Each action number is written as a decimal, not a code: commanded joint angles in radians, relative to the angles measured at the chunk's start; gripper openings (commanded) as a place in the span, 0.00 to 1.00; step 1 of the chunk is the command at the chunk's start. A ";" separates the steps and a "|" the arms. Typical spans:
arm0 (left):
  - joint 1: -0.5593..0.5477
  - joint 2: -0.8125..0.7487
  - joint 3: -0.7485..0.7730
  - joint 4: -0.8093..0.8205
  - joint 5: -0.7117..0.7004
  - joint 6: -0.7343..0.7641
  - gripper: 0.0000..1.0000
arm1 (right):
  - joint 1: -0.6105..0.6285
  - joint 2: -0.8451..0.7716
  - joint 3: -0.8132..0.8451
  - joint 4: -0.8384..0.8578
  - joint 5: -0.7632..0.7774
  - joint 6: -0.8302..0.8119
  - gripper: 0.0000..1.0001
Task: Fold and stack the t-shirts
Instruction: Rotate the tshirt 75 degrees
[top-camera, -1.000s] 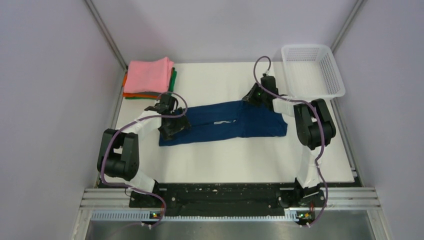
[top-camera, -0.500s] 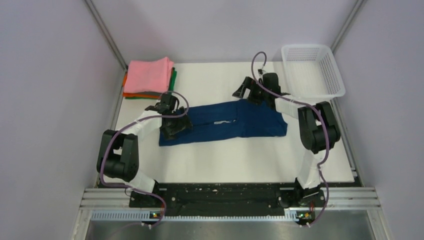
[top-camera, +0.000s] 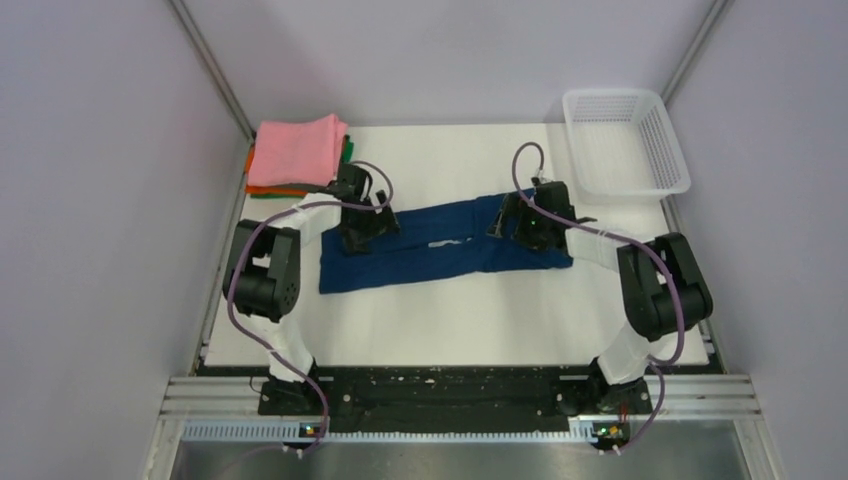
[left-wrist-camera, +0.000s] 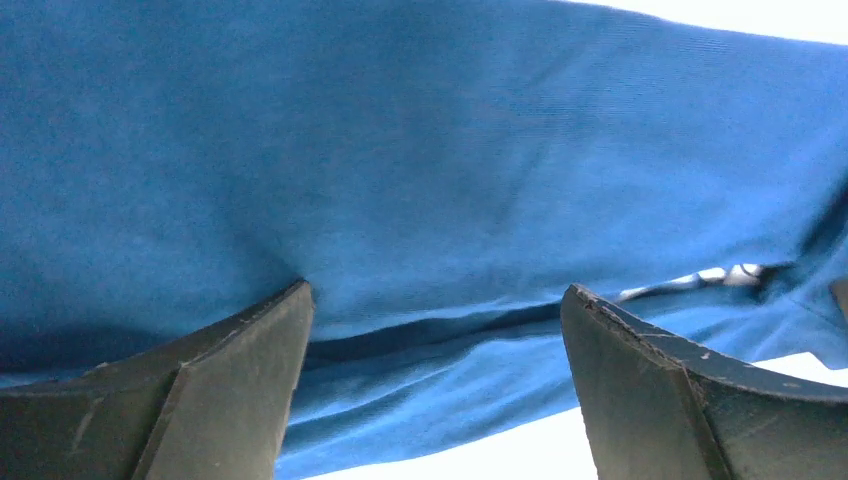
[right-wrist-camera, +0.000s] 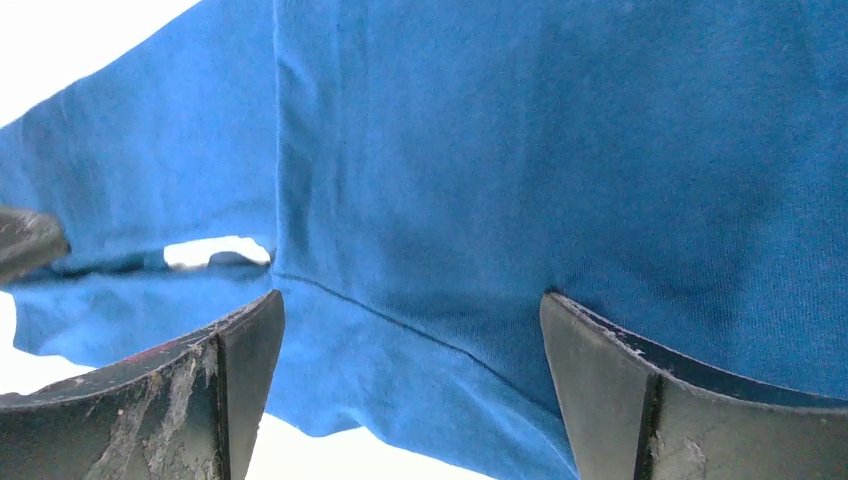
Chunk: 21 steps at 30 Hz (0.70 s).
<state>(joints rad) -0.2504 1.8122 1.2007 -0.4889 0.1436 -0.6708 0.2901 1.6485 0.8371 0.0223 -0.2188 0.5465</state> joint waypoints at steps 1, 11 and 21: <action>-0.003 0.046 -0.019 -0.001 0.018 0.026 0.99 | -0.026 0.147 0.104 -0.056 0.099 -0.010 0.99; -0.221 -0.159 -0.314 0.021 0.123 -0.140 0.99 | -0.041 0.570 0.725 -0.181 -0.119 -0.103 0.99; -0.488 -0.149 -0.245 0.156 0.254 -0.288 0.99 | 0.021 1.038 1.505 -0.167 -0.347 -0.108 0.99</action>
<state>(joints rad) -0.7109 1.6466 0.9009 -0.2996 0.3687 -0.9127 0.2821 2.5557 2.1399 -0.1352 -0.4625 0.4698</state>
